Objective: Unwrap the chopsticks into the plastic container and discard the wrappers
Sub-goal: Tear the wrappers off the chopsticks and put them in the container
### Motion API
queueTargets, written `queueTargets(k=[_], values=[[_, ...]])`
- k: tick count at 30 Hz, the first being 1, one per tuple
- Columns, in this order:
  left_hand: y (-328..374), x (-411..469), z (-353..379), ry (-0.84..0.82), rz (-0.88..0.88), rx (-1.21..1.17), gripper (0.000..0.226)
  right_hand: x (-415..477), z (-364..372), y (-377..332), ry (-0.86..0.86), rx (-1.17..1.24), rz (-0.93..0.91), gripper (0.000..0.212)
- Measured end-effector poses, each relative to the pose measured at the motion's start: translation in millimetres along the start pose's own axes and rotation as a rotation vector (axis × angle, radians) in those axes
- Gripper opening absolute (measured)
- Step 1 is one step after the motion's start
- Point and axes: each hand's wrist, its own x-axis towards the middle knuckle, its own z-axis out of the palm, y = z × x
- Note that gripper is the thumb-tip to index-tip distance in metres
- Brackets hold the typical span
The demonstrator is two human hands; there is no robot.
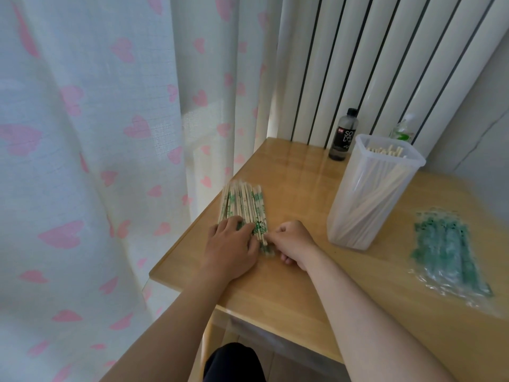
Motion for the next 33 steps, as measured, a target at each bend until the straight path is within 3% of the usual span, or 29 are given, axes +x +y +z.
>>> queueTargets(k=[7, 15, 18, 24, 29, 33], values=[[1, 0, -2, -0.005, 0.001, 0.003, 0.043, -5, -8, 0, -0.044, 0.149, 0.005, 0.024], [2, -1, -5, -0.026, 0.006, -0.012, 0.041, -6, -14, 10, -0.026, 0.359, -0.025, 0.002], [3, -2, -6, -0.021, 0.007, -0.018, 0.043, -12, -21, 10, -0.066, 0.446, -0.056, 0.026], [4, -5, -13, 0.026, 0.042, -0.036, 0.061, -37, -47, 13, -0.213, 0.913, -0.068, 0.039], [40, 5, -28, 0.171, 0.223, -0.066, 0.054, -59, -74, 6, -0.256, 1.023, -0.232, 0.018], [87, 18, -39, 0.165, 0.365, -0.17, 0.048, -71, -95, 6, -0.179, 1.088, -0.29, 0.013]])
